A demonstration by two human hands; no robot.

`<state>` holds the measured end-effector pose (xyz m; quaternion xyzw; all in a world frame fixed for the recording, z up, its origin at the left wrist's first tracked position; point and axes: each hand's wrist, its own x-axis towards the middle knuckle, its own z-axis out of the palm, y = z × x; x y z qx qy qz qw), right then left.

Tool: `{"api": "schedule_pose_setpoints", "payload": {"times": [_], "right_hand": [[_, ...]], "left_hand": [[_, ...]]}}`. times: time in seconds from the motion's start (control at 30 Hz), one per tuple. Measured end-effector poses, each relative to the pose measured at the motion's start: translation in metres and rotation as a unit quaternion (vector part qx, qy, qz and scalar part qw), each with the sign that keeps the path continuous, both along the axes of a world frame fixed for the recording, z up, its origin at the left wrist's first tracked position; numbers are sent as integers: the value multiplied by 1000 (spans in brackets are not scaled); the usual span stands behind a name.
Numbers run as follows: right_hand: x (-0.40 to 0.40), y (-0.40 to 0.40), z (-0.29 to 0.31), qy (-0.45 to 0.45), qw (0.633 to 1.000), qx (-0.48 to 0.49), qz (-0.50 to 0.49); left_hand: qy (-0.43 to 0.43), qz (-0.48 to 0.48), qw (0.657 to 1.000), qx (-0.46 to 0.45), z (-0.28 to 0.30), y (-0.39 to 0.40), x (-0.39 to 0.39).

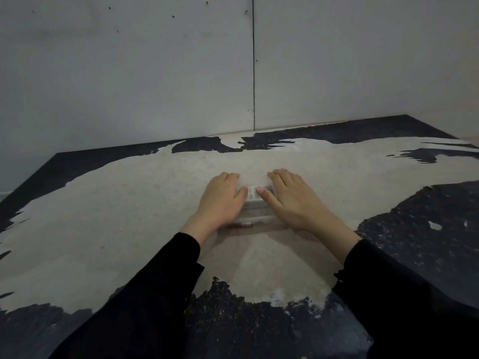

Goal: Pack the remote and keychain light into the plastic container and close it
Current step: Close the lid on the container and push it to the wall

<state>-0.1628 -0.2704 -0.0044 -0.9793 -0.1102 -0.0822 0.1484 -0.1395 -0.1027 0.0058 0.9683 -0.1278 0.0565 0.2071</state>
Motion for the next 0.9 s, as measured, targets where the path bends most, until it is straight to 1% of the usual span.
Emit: {"api": "schedule_pose_setpoints", "payload": {"times": [0.1, 0.2, 0.3, 0.4, 0.47, 0.53, 0.6, 0.67, 0.73, 0.8, 0.83, 0.87, 0.9], "right_hand": [[1, -1, -1, 13, 1000, 1, -5], [4, 1, -1, 19, 999, -30, -7], [9, 4, 0, 50, 998, -48, -8], [12, 6, 5, 96, 995, -23, -16], [12, 11, 3, 97, 995, -24, -30], [7, 16, -2, 61, 997, -29, -47], [-1, 20, -5, -19, 998, -18, -51], [-6, 21, -4, -87, 996, -13, -30], [-7, 20, -4, -90, 996, -7, -19], [-4, 18, -4, -53, 998, -3, -15], [-1, 17, -4, -34, 999, 0, -9], [1, 16, -3, -14, 1000, 2, -1], [1, 15, -2, 4, 1000, 3, 8]], "left_hand": [[-4, -6, 1000, 12, -3, -2, 0], [-21, -9, 999, 38, -7, -1, -2], [-29, -7, 999, 23, -12, -1, -3], [-22, -7, 1000, -17, -14, 1, 0], [-24, -11, 1000, -12, -16, 2, 1], [-24, -16, 999, 17, -17, 2, 3], [-26, -24, 996, 79, -17, 1, 7], [-6, -25, 991, 134, -16, 0, 8], [16, -26, 987, 155, -16, 0, 9], [18, -38, 990, 138, -15, 1, 10], [12, -42, 994, 100, -14, 2, 11], [9, -46, 998, 36, -14, 3, 11], [10, -42, 997, -59, -14, 5, 9]]}}
